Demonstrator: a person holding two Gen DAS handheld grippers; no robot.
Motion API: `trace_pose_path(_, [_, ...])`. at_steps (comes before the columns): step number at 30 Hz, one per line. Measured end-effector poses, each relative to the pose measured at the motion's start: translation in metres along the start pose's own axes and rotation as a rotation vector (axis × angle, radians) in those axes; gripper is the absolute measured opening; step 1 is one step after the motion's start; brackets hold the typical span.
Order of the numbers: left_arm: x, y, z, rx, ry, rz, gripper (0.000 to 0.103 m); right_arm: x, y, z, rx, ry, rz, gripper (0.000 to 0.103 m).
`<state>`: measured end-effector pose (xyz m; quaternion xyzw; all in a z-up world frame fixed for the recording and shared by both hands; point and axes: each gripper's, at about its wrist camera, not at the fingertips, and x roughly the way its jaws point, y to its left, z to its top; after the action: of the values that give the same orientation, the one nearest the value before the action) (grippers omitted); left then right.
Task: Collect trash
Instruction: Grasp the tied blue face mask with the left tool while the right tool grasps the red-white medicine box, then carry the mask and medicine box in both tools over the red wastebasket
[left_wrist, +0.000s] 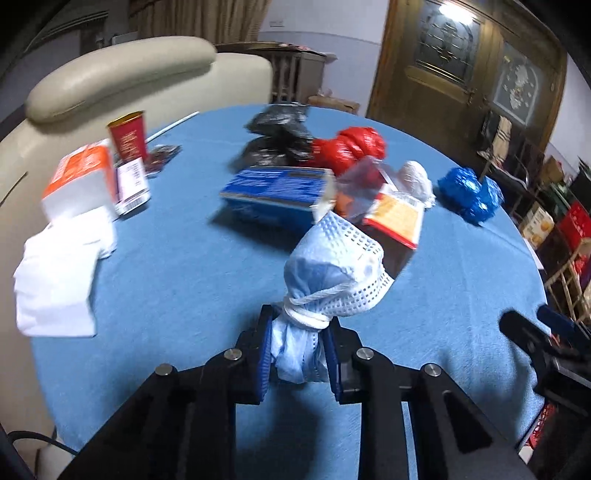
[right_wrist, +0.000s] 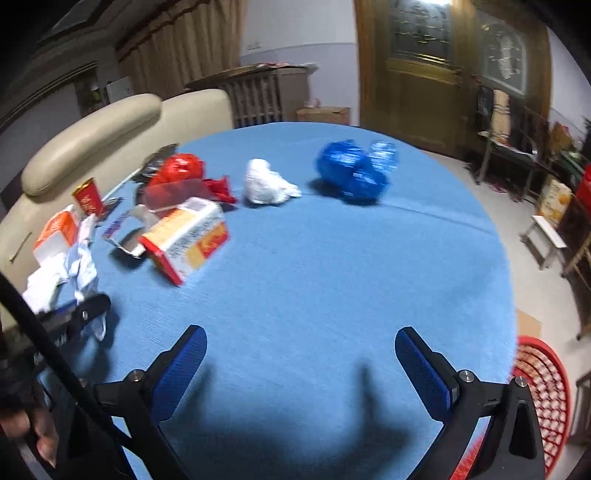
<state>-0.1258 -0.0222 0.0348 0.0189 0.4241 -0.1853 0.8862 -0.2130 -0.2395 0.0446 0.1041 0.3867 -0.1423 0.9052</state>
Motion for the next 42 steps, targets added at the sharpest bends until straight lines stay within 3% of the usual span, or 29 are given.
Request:
trace_pose_path(8, [-0.001, 0.021, -0.003, -0.036, 0.002, -0.003, 0.027, 0.049, 0.055, 0.034, -0.168, 0.061, 0.108, 0.103])
trace_pose_path(13, [-0.005, 0.028, -0.003, -0.059, -0.011, -0.004, 0.027, 0.055, 0.075, 0.045, -0.113, 0.043, 0.152, 0.103])
trace_pose_path(21, [-0.006, 0.041, -0.003, -0.073, -0.014, 0.015, 0.027, 0.079, 0.109, 0.064, -0.085, 0.031, 0.071, 0.103])
trace_pose_path(24, [-0.006, 0.043, -0.004, -0.074, -0.015, 0.016, 0.027, 0.093, 0.106, 0.063, -0.065, 0.062, 0.023, 0.103])
trace_pose_path(26, [-0.005, 0.042, -0.004, -0.071, -0.015, 0.014, 0.027, 0.093, 0.093, 0.059, -0.019, 0.065, 0.044, 0.102])
trace_pose_path(29, [-0.004, 0.036, -0.005, -0.065, -0.013, 0.007, 0.027, 0.089, 0.072, 0.053, 0.029, 0.073, 0.061, 0.082])
trace_pose_path(31, [-0.004, 0.032, -0.005, -0.059, -0.013, 0.003, 0.027, 0.091, 0.062, 0.05, 0.041, 0.1, 0.077, 0.054])
trace_pose_path(32, [-0.004, 0.03, -0.005, -0.056, -0.014, 0.001, 0.027, 0.091, 0.057, 0.049, 0.047, 0.104, 0.084, 0.052])
trace_pose_path(35, [-0.004, 0.028, -0.005, -0.056, -0.009, 0.001, 0.027, 0.085, 0.049, 0.046, 0.056, 0.104, 0.085, 0.054])
trace_pose_path(38, [-0.003, 0.028, -0.006, -0.058, -0.007, 0.006, 0.027, 0.077, 0.048, 0.042, 0.031, 0.065, 0.06, 0.066])
trace_pose_path(42, [0.0, 0.028, -0.006, -0.06, 0.004, 0.006, 0.027, 0.079, 0.054, 0.046, 0.001, 0.059, 0.046, 0.067])
